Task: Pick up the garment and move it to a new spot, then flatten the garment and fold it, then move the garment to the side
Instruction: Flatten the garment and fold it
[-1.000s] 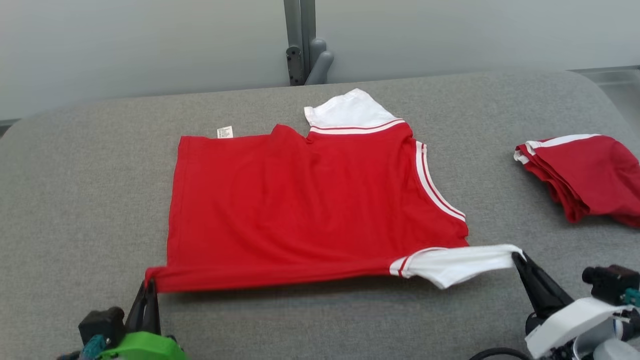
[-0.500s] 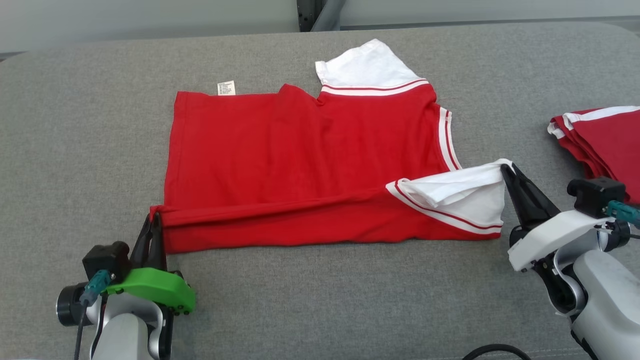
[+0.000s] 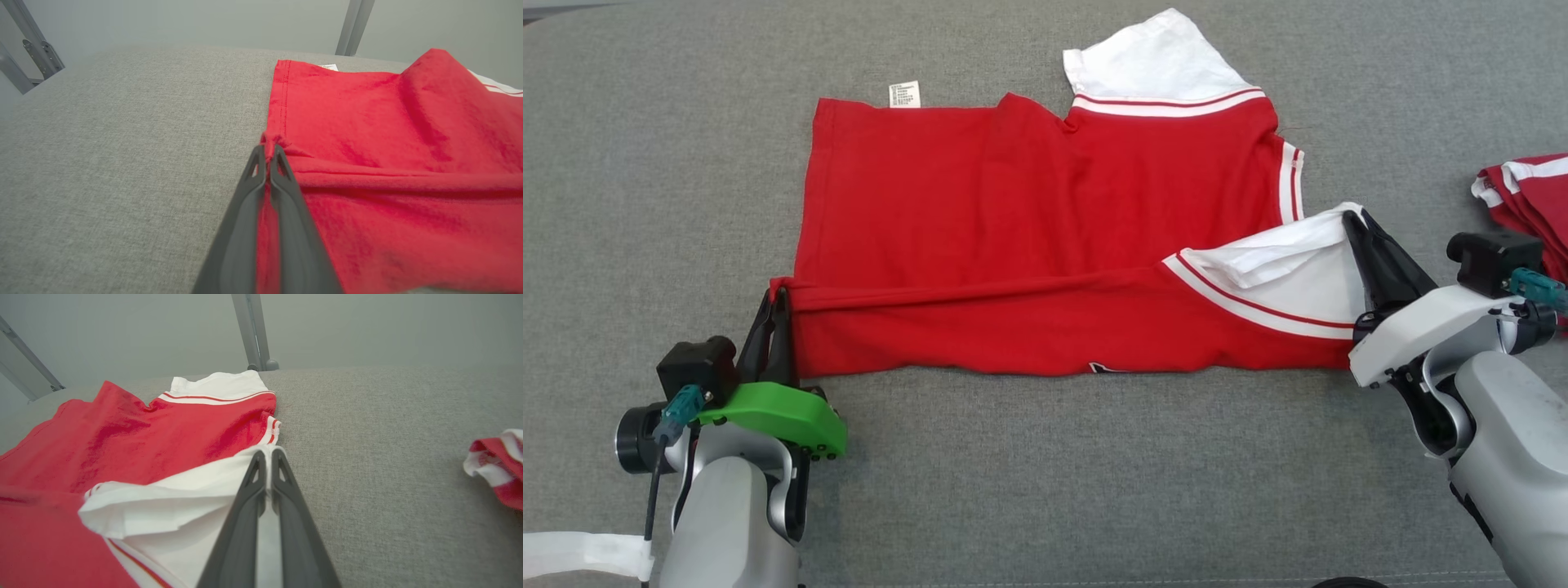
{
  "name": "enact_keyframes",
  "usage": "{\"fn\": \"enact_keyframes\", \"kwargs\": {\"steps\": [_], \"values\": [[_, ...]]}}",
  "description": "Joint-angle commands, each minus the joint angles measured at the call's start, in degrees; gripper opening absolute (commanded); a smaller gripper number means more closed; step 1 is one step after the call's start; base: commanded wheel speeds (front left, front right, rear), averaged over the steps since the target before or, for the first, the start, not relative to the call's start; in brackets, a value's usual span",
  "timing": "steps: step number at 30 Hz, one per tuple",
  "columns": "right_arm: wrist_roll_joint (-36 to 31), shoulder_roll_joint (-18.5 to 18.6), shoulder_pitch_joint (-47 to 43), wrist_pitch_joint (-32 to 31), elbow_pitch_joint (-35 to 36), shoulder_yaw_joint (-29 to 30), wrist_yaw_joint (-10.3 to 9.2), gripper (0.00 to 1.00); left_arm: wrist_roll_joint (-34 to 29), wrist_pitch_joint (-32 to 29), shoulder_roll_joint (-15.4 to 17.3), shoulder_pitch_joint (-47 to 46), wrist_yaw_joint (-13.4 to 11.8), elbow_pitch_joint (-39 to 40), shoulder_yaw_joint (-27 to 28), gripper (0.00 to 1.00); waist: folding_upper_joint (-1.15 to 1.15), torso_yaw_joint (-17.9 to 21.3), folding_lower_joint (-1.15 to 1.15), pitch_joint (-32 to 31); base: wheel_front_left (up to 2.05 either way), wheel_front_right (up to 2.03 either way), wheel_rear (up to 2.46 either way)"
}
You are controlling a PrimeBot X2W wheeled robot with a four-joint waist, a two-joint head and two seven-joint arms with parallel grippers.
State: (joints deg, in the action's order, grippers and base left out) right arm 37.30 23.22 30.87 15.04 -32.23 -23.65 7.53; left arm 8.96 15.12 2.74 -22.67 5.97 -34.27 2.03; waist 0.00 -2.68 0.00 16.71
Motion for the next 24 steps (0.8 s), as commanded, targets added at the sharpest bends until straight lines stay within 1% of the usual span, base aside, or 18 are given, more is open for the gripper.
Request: {"fn": "enact_keyframes", "kwargs": {"steps": [1, 7, 12, 13, 14, 15, 17, 19, 24], "values": [[-0.51, -0.01, 0.77, 0.18, -0.50, 0.16, -0.10, 0.00, -0.13, -0.01, 0.35, -1.19, -0.24, -0.21, 0.01, 0.00, 0.00, -0.31, 0.00, 0.40, 0.00, 0.00, 0.00], [-1.22, -0.54, 1.46, 0.18, -1.66, 0.77, -0.10, 0.00, -0.72, -0.01, 0.34, -1.83, -0.09, 0.16, -0.54, 0.00, 0.00, -0.51, 0.00, 0.70, 0.00, 0.00, 0.00], [-1.81, -1.73, 2.85, 0.18, -2.57, 2.04, -0.09, 0.00, -0.93, -0.01, 0.34, -2.68, -0.17, 0.05, -0.40, 0.00, 0.00, -0.26, 0.00, 1.08, 0.00, 0.00, 0.00], [-1.63, -2.14, 3.26, 0.18, -2.53, 2.61, -0.09, 0.33, -0.99, -0.01, 0.34, -2.96, -0.14, 0.13, -0.28, 0.26, 0.00, -0.17, 0.00, 1.29, 0.00, 0.00, 0.00], [-1.35, -2.66, 3.60, 0.18, -2.32, 3.22, -0.09, 1.00, -0.83, -0.01, 0.34, -3.18, -0.05, 0.26, -0.25, 0.75, 0.00, -0.09, 0.00, 1.46, 0.00, 0.00, 0.00], [-1.25, -3.02, 3.64, 0.17, -2.41, 3.43, -0.09, 1.00, -0.48, -0.01, 0.34, -3.25, 0.03, 0.20, -0.21, 1.00, 0.00, -0.02, 0.00, 1.55, 0.00, 0.00, 0.00], [-1.89, -3.36, 4.11, 0.18, -1.75, 3.99, -0.10, 1.00, -0.20, -0.01, 0.33, -3.10, -0.03, 0.21, -0.03, 1.00, 0.00, 0.10, 0.00, 1.52, 0.00, 0.00, 0.00], [-2.52, -3.59, 3.57, 0.18, -0.97, 5.74, -0.09, 1.00, -0.01, -0.01, 0.34, -2.16, -0.32, 0.57, 0.31, 1.00, 0.00, 0.16, 0.00, 1.06, 0.00, 0.00, 0.00], [-4.56, -4.76, -1.81, 0.17, 0.53, 10.18, -0.09, 1.00, 0.91, 0.00, 0.33, 1.70, -0.91, 2.25, 0.52, 1.00, 0.00, 0.25, 0.00, -0.99, 0.00, 0.00, 0.00]]}}
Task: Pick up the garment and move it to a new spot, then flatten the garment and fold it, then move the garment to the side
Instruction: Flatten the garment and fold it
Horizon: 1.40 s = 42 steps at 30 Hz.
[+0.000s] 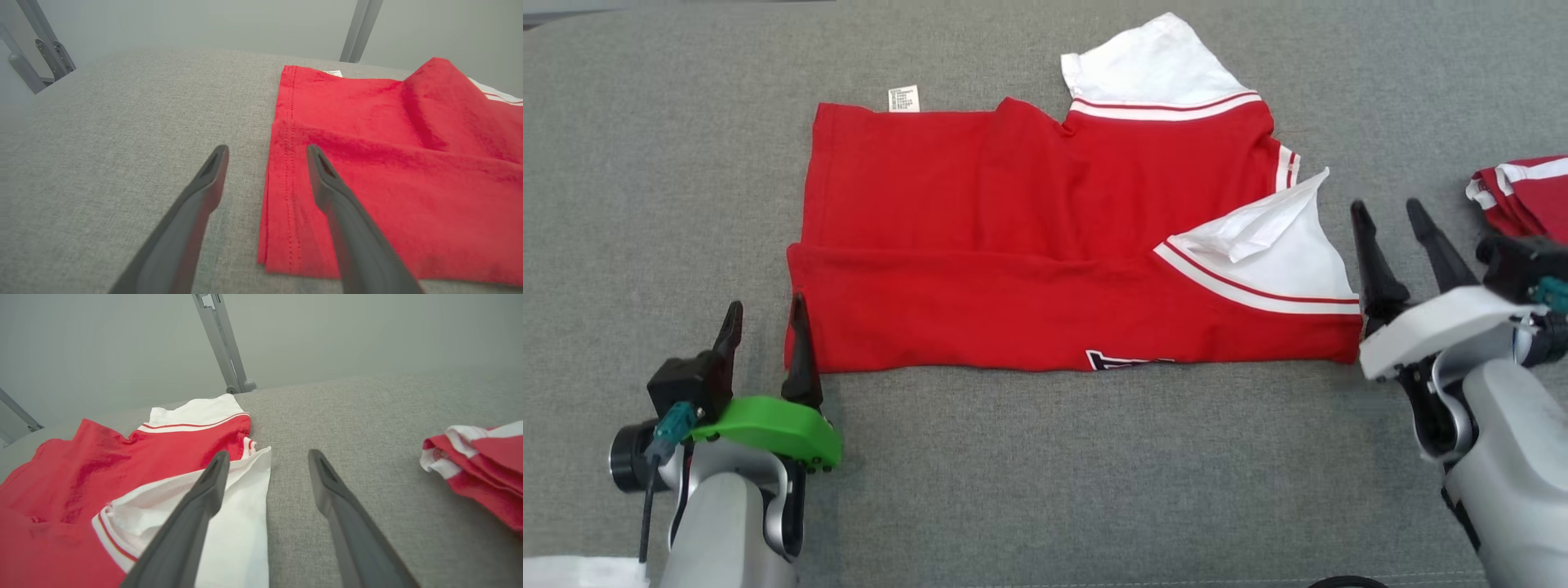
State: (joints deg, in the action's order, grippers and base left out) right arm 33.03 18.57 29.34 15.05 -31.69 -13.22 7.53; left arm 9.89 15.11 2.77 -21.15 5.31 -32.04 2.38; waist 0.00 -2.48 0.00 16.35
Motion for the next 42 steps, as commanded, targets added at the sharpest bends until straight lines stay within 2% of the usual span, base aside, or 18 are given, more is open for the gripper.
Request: {"fn": "enact_keyframes", "kwargs": {"steps": [1, 6, 11, 25, 26, 28, 34, 42], "values": [[-0.51, -0.50, -1.75, 0.16, 0.36, 0.15, -0.09, 1.00, 0.22, 0.00, 0.29, 1.17, -0.26, 0.35, 0.14, 1.00, 0.00, 0.13, 0.00, -1.06, 0.00, 0.00, 0.00], [-1.01, -0.97, -9.01, 0.16, 1.49, -1.32, -0.09, 1.00, 2.16, 0.00, 0.29, 5.69, -0.91, 2.25, 0.27, 1.00, 0.00, 0.67, 0.00, -2.39, 0.00, 0.00, 0.00], [-0.36, -1.91, -12.61, 0.16, 0.94, -1.65, -0.09, 1.00, 3.27, 0.00, 0.29, 8.19, -1.78, 3.32, -0.18, 1.00, 0.00, 1.42, 0.00, -2.61, 0.00, 0.00, 0.00], [2.77, -4.09, -10.26, 0.14, -3.25, -2.52, -0.09, 1.00, 3.61, 0.00, 0.30, 6.05, -1.93, 2.94, -2.06, 1.00, 0.00, 0.19, 0.00, -0.74, 0.00, 0.00, 0.00], [2.89, -3.88, -10.05, 0.11, -3.50, -3.15, -0.09, 0.73, 3.55, 0.00, 0.29, 5.92, -1.85, 2.86, -2.00, 1.00, 0.00, 0.09, 0.00, -0.58, 0.00, 0.00, 0.00], [3.54, -3.35, -9.64, 0.01, -3.75, -4.42, -0.09, 0.02, 3.50, 0.00, 0.29, 5.57, -1.70, 2.73, -1.75, 1.00, 0.00, -0.09, 0.00, -0.19, 0.00, 0.00, 0.00], [4.18, -1.69, -9.09, 0.02, -1.44, -5.28, -0.09, 0.00, 4.02, 0.00, 0.30, 4.39, -1.19, 1.59, -1.04, 1.00, 0.00, 0.12, 0.00, 0.59, 0.00, 0.00, 0.00], [4.36, -0.62, -8.41, 0.09, 3.48, -6.47, -0.09, 0.00, 5.52, 0.00, 0.31, 1.63, 1.23, -2.66, 0.60, 1.00, 0.00, 1.67, 0.00, 2.15, 0.00, 0.00, 0.00]]}}
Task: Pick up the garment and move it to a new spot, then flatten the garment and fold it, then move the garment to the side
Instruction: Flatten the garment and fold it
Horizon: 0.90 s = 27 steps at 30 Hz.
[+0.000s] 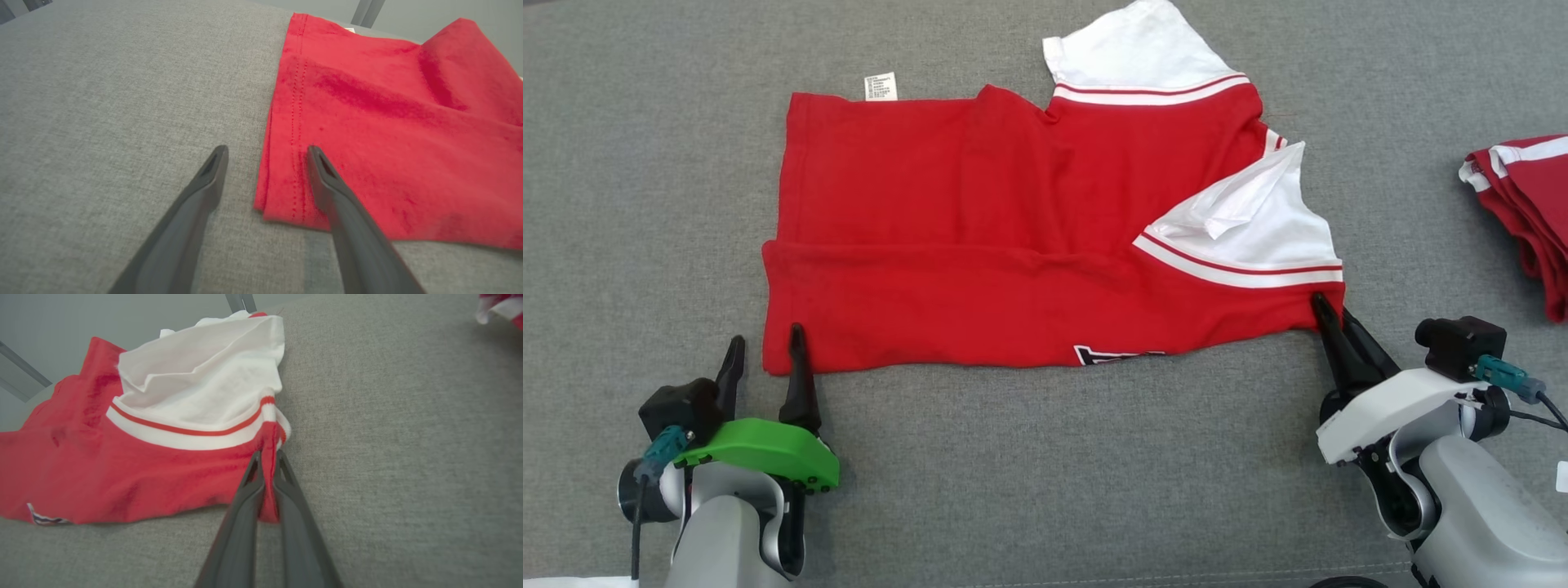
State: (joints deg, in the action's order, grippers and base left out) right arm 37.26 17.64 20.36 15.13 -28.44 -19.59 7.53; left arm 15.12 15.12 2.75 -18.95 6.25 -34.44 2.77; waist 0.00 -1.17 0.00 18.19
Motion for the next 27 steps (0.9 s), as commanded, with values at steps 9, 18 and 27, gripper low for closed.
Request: {"fn": "enact_keyframes", "kwargs": {"steps": [9, 18, 27], "values": [[0.13, 0.27, 0.52, 0.00, 2.01, -0.23, -0.09, 0.00, 4.02, -0.22, 0.06, -2.19, 1.34, -5.43, -1.69, 0.00, 0.00, 1.41, 0.00, 1.21, 0.00, 0.00, 0.00], [1.09, -1.36, -1.69, 0.00, 1.01, 0.63, -0.09, 0.00, 8.77, -0.07, 0.30, 0.19, 1.29, -4.35, -5.13, 0.00, 0.00, 1.30, 0.00, -3.69, 0.00, 0.00, 0.00], [2.97, -3.02, -6.91, 0.00, -1.00, 0.46, -0.09, 0.00, 9.03, -0.03, 1.97, 7.31, 1.29, -3.65, -5.06, 0.00, 0.00, 1.34, 0.00, -16.41, 0.00, 0.00, 0.00]]}}
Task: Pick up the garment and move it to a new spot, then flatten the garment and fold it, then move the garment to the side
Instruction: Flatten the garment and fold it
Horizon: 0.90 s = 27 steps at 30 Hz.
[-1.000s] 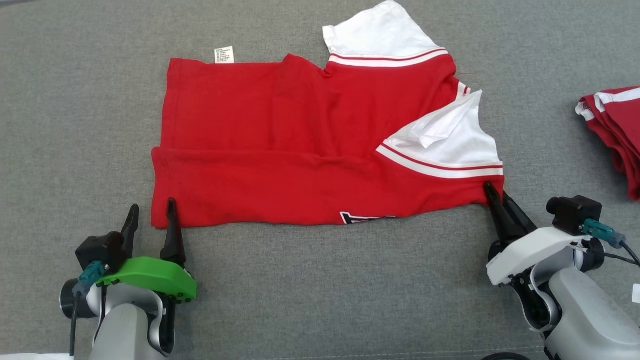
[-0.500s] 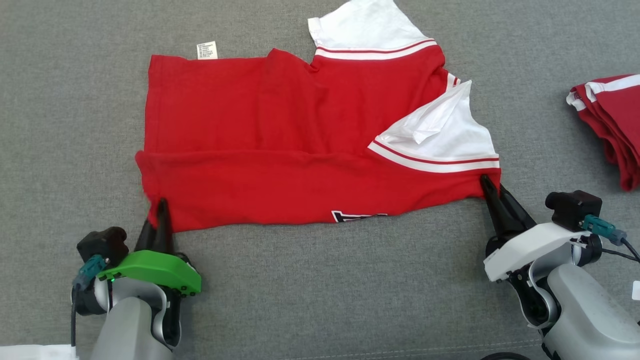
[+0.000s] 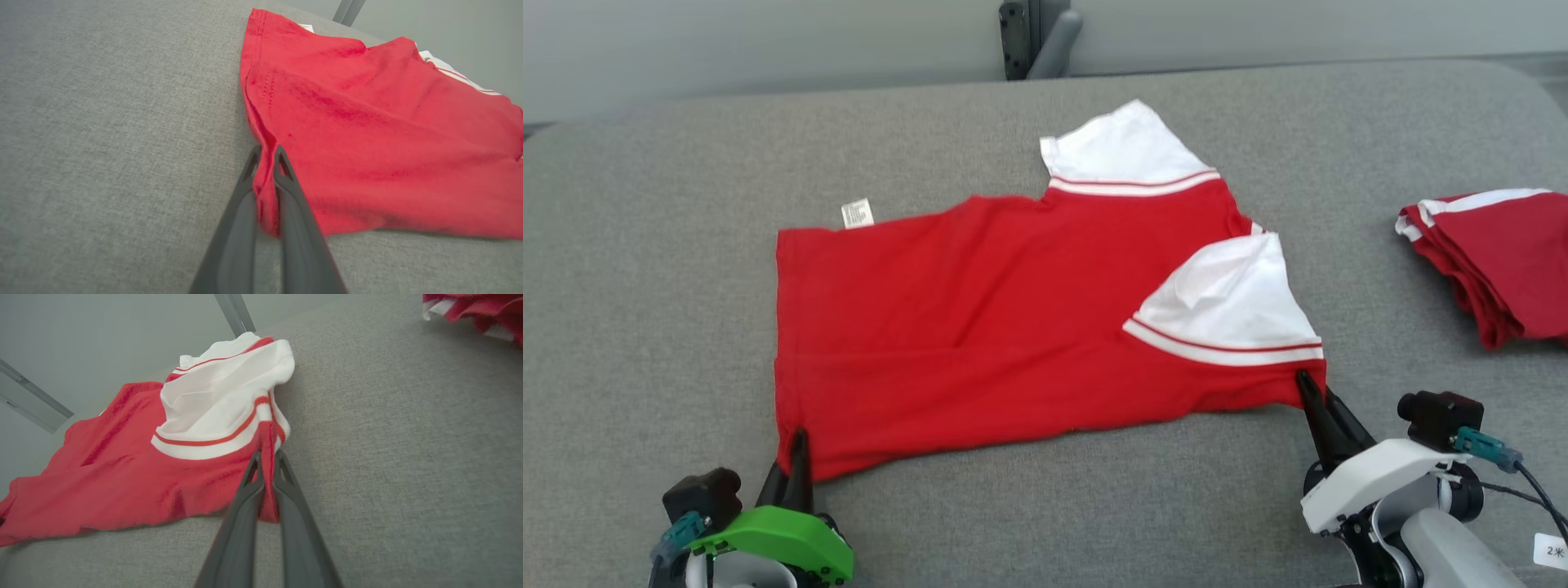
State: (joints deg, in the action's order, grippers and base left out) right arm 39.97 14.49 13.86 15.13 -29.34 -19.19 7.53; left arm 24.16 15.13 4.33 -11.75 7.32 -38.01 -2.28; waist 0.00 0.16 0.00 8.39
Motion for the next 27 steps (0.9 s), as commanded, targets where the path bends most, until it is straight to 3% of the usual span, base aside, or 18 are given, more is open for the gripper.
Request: {"fn": "enact_keyframes", "kwargs": {"steps": [1, 14, 27], "values": [[0.69, -0.04, -1.00, 0.00, 0.04, 0.21, -0.09, 0.00, 0.19, -0.03, 0.66, 0.88, 0.21, 0.19, 0.12, 0.00, 0.00, 0.04, 0.00, -7.64, 0.00, 0.00, 0.00], [3.70, 1.92, -4.46, 0.08, 3.96, 1.87, -0.10, 0.00, 0.21, -0.03, 3.37, 4.73, 0.02, 2.24, 2.25, 0.00, 0.00, -0.69, 0.00, -13.64, 0.00, 0.00, 0.00], [8.32, 2.75, -7.79, 0.08, -4.51, -6.45, -0.10, 0.00, 1.98, -0.03, 1.77, 6.28, 0.03, -8.10, -1.47, 0.00, 0.00, -1.69, 0.00, -10.51, 0.00, 0.00, 0.00]]}}
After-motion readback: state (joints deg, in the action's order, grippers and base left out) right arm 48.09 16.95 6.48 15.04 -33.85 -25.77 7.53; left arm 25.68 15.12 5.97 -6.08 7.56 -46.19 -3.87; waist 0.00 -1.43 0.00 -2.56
